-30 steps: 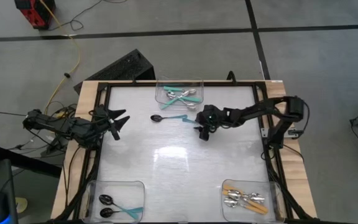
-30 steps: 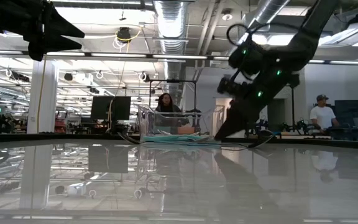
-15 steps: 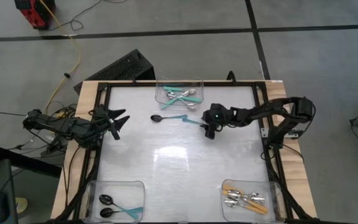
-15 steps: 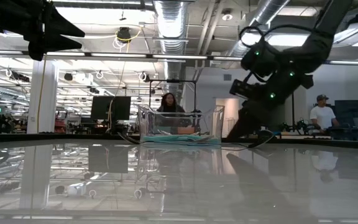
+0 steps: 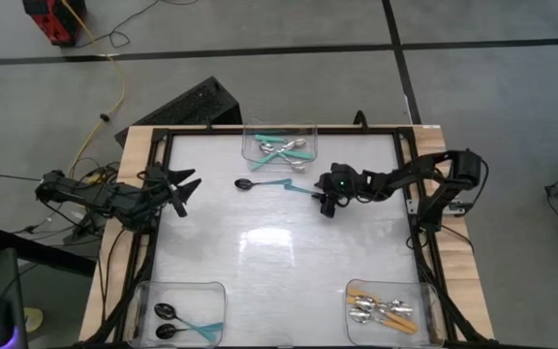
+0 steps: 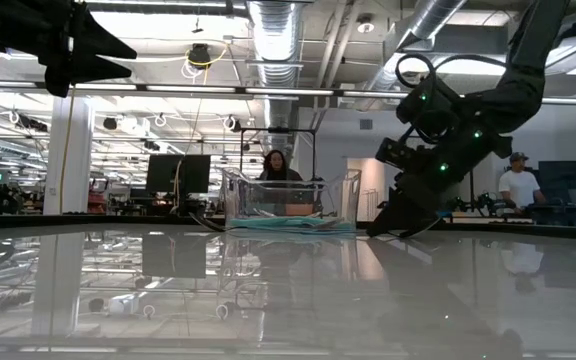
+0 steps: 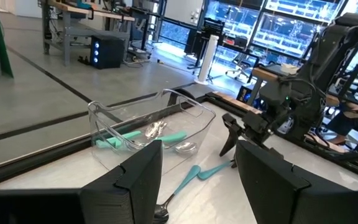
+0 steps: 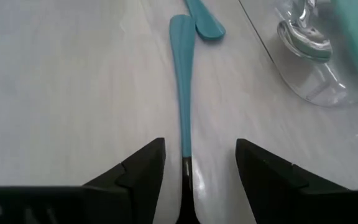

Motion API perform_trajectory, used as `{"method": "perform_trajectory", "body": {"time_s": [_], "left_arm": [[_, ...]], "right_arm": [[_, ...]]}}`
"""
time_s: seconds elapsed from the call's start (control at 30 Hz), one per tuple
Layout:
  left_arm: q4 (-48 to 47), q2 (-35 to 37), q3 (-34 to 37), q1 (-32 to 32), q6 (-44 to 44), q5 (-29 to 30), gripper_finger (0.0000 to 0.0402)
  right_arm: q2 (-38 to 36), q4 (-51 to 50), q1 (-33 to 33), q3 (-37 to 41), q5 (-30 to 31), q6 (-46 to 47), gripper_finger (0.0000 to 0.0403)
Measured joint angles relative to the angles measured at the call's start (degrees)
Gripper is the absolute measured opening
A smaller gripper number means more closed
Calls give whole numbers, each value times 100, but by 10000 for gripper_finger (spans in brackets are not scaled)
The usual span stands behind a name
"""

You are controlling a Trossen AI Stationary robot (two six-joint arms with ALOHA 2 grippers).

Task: Sort silverware by color (type)
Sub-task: Put the right black spoon into the bottom left transparent bin

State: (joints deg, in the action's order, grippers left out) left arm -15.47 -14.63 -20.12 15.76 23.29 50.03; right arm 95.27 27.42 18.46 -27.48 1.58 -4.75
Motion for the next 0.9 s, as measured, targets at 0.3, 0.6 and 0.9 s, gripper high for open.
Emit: {"method": "perform_trajectory", "body": {"time_s": [0.3, 0.6, 0.9], "left_arm": [[-4, 2, 0, 1, 17, 21, 190], [-6, 1, 0, -2, 15, 23, 190], [-6, 1, 0, -2, 37, 30, 190]], "right_arm": [[54, -59, -9, 2, 98, 39, 149], [52, -168, -13, -3, 140, 320, 40], [55, -93, -193, 1, 256, 558, 34]]}}
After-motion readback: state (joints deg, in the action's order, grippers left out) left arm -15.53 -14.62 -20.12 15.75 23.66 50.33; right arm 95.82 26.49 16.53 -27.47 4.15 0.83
